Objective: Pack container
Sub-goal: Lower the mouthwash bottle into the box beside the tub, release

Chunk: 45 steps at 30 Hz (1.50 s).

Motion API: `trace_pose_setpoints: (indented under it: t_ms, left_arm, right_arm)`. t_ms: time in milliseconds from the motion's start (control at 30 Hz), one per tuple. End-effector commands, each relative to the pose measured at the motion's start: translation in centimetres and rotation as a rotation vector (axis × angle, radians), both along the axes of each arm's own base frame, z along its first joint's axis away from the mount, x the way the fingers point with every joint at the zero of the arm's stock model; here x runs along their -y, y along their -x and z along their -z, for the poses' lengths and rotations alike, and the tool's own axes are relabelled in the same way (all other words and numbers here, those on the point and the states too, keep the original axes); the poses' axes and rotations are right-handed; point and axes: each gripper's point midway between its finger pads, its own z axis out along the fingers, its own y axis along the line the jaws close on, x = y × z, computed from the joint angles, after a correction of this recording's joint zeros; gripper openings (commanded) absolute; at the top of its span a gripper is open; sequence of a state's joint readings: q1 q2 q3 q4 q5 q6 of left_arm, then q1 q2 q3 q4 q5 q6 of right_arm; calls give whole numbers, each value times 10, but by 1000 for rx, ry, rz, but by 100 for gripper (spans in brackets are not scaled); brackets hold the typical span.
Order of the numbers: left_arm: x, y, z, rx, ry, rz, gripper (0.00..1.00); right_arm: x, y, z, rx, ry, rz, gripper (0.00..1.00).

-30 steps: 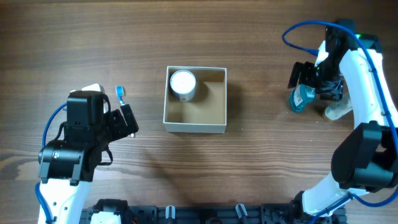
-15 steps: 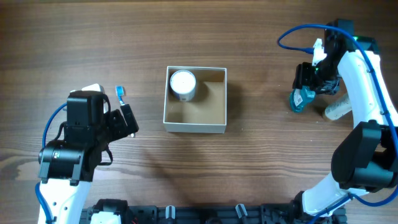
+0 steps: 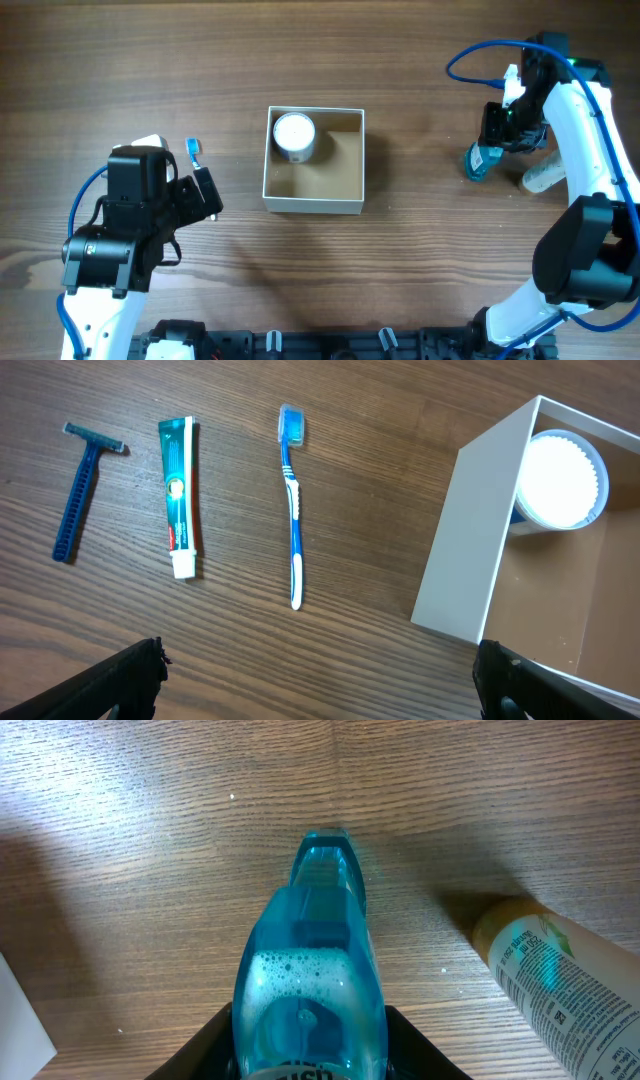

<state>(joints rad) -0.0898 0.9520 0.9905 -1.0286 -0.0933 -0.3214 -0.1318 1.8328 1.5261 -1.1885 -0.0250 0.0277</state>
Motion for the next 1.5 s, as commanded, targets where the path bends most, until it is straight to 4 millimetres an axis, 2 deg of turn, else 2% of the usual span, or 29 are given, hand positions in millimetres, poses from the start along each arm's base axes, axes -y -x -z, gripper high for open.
trace_pose_setpoints:
  t_ms: [0,67,167,200,267,333,367,467,533,567,633,700,800,933,1033,1167,1467]
  left_arm:
    - [-2,-3,-6,18,-3,-19,100]
    - [-2,-3,-6,18,-3,-19,100]
    - [-2,-3,-6,18,-3,-19,100]
    - [-2,-3,-6,18,-3,-19,100]
    - [-2,-3,-6,18,-3,-19,100]
    - [-2,-3,-6,18,-3,-19,100]
    - [-2,-3,-6,18,-3,-19,100]
    - [-2,-3,-6,18,-3,-19,100]
    - [-2,-3,-6,18,-3,-19,100]
    - [-2,-3,-6,18,-3,-19,100]
    - [-2,-3,-6,18,-3,-19,100]
    - [-2,-3,-6,18,-3,-19,100]
    - [-2,-3,-6,18,-2,-19,100]
    - [-2,-1,-5,6,-4,-19,100]
    - [-2,0,-4,4,-4,-19,100]
    - [-2,0,-4,4,-4,-19,100]
    - [-2,0,-4,4,-4,-19,100]
  right_arm:
    - [-2,0,6,-18,0,-7,27]
    - [-1,-1,6,-14,1,-7,14]
    - [-2,0,3,-10,0,-3,4]
    - [-3,0,-2,-1,1,-2,4]
    - [-8,-2,-22,35,5,-18,4]
    - [-23,-2,-53,83,-8,-54,4]
    - [-35,-1,-69,104,-29,-78,4]
    - [-87,10,-144,204,-55,-178,4]
    - [-132,10,-192,331,-89,-252,4]
    - [-154,11,-209,387,-110,-271,4]
    - [-183,12,-219,431,-147,-283,4]
    - [-217,11,-215,437,-189,-273,4]
    - [-244,5,-196,407,-171,-247,4]
    - [-273,-6,-146,295,-138,-268,4]
    - [-282,-14,-105,202,-102,-248,4]
    - [-287,-22,-72,141,-75,-235,4]
    - [-296,-36,-40,117,-67,-207,4]
